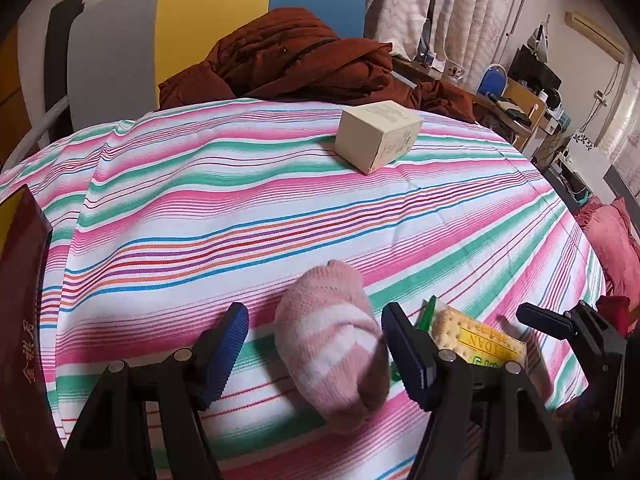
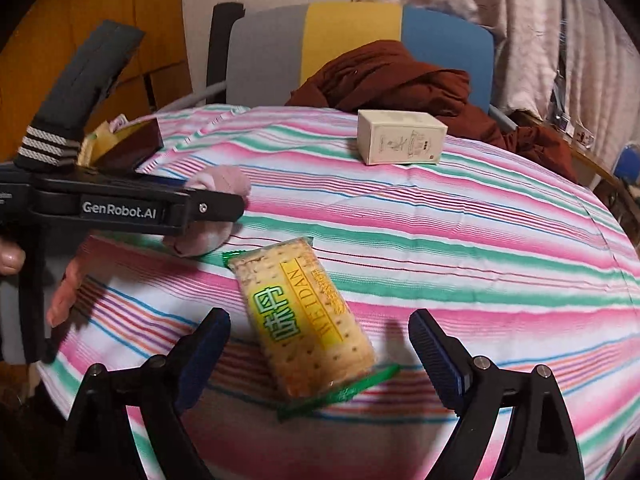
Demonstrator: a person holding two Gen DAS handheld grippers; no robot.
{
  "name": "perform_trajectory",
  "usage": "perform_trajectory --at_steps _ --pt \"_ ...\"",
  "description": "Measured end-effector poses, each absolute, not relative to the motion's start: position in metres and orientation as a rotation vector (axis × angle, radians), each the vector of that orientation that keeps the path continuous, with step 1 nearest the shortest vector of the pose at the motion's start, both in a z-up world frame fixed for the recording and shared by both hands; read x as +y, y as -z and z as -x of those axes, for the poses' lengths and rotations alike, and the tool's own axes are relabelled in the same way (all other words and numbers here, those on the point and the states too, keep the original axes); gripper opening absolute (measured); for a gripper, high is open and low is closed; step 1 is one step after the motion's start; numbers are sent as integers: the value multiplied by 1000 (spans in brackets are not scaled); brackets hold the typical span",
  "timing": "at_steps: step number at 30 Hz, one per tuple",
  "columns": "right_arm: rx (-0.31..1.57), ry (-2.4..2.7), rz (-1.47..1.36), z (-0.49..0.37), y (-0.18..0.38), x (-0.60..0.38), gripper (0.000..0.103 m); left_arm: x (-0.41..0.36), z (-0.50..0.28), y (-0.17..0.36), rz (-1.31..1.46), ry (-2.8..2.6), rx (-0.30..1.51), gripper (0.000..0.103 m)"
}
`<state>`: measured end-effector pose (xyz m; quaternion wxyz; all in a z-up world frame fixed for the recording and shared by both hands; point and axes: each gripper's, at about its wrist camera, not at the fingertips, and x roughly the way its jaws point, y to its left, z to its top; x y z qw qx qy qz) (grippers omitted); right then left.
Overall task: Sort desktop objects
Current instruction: 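Grasp the pink sock with the left tool and lift it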
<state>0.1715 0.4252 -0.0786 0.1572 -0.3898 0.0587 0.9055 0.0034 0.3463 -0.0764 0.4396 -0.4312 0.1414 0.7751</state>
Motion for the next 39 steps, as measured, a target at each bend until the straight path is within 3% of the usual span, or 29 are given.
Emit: perform_trajectory --at_steps 5,12,14,16,22,39 --pt "146 -2566 1162 -165 84 427 91 342 3 79 1103 -1916 315 70" --pt "143 -2538 1165 -163 86 427 88 340 -1 77 1071 -1880 321 57" --pt "149 -2544 1168 -163 85 425 83 340 -2 76 1059 -1866 327 50" --pt "156 -2553 1170 -163 85 423 71 338 -5 74 1043 -1863 339 48" --pt "164 -2543 1154 -161 83 414 57 321 -5 73 1034 -1881 314 47" --pt "237 -2534 1117 -134 82 383 51 260 -5 71 1004 -2002 239 45"
